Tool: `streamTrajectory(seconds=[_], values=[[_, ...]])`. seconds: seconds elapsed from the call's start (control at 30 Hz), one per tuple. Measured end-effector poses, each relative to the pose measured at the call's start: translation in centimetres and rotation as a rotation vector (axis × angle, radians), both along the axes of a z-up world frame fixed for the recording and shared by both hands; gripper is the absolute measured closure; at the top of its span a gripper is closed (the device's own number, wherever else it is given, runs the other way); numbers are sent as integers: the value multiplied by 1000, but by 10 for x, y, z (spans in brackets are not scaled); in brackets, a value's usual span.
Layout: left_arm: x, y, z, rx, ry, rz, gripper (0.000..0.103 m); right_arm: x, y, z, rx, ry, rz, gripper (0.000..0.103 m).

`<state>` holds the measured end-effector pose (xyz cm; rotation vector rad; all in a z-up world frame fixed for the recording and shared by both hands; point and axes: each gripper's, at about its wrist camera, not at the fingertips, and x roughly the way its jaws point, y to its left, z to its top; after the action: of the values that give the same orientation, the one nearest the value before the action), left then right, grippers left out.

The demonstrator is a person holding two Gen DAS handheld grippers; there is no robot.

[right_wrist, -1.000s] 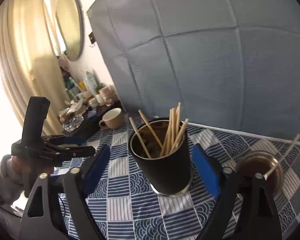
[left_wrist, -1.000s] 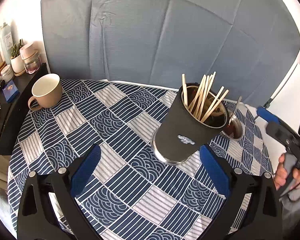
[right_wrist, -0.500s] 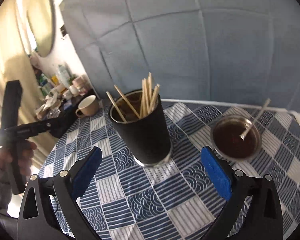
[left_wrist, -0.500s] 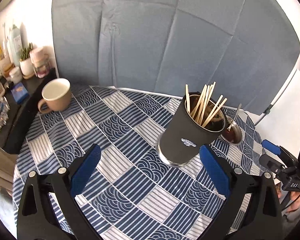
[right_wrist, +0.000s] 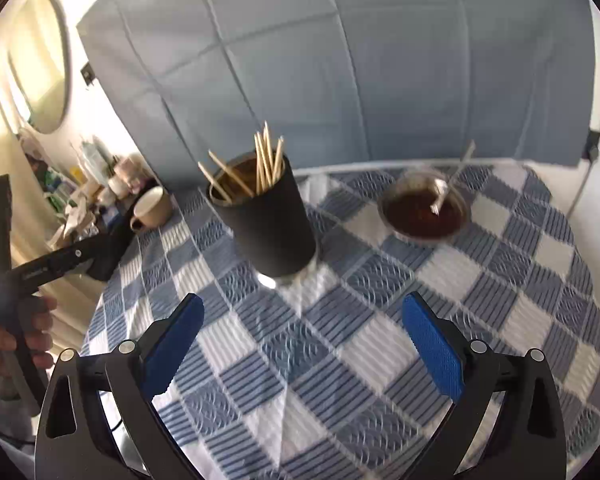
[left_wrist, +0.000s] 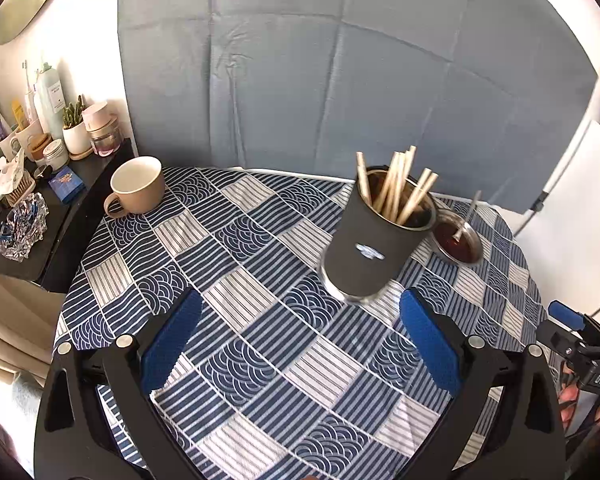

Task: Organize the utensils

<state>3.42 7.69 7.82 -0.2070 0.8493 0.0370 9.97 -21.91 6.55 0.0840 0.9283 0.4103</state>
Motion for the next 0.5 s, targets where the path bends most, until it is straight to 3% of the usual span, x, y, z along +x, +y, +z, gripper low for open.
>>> streamTrajectory(seconds=[0.13,0.33,0.5], values=[[-13,-13,12,20,-15,-45,6,-16,-6,14,-43,-34,-18,8],[-30,-27,32,48,-41,-64,6,-33,-8,25,-67,0,-28,8],[-45,-38,45,86,-63,-43,6,-48,-14,42,-10,14,-97,8]])
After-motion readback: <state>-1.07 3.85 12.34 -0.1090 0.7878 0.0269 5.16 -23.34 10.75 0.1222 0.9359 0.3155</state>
